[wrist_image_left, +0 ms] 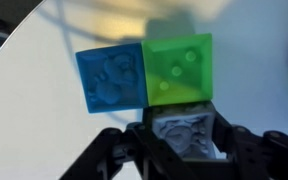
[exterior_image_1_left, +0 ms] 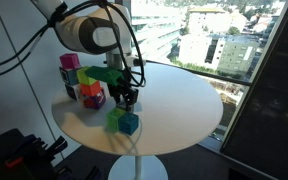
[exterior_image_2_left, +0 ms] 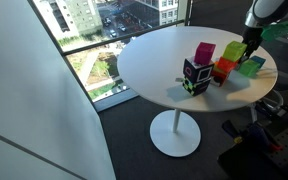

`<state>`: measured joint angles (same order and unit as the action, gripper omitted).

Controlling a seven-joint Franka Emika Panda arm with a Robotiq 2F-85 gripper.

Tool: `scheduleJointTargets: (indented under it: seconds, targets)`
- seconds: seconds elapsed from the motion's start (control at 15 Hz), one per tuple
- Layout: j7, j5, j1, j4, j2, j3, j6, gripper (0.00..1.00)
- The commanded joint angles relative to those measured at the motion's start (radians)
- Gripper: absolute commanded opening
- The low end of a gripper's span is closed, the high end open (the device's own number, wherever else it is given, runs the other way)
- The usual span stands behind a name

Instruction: Remove the gray block from the green block top and put it on the table behind the green block

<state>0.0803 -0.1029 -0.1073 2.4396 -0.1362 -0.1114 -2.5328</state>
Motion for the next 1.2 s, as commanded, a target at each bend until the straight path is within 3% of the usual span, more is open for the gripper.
scheduleJointTargets:
  seconds: [0.0,0.2,0.27,0.33,0.47,0.6,1.13]
  targets:
    - [0.015,0.004,-0.011,0.023,0.024,-0.006,-0.02,0.31]
    - [0.017,0.008,-0.013,0.024,0.024,-0.008,-0.018,0.31]
    - [0.017,0.009,-0.014,0.025,0.024,-0.008,-0.019,0.45]
    - [0.017,0.01,-0.015,0.025,0.024,-0.008,-0.019,0.76]
    - [0.017,0.013,-0.015,0.025,0.026,-0.009,-0.018,0.81]
    - [0.018,0.015,-0.016,0.025,0.027,-0.009,-0.016,0.97]
    - [0.004,0.025,-0.013,0.011,0.05,-0.008,0.025,1.0]
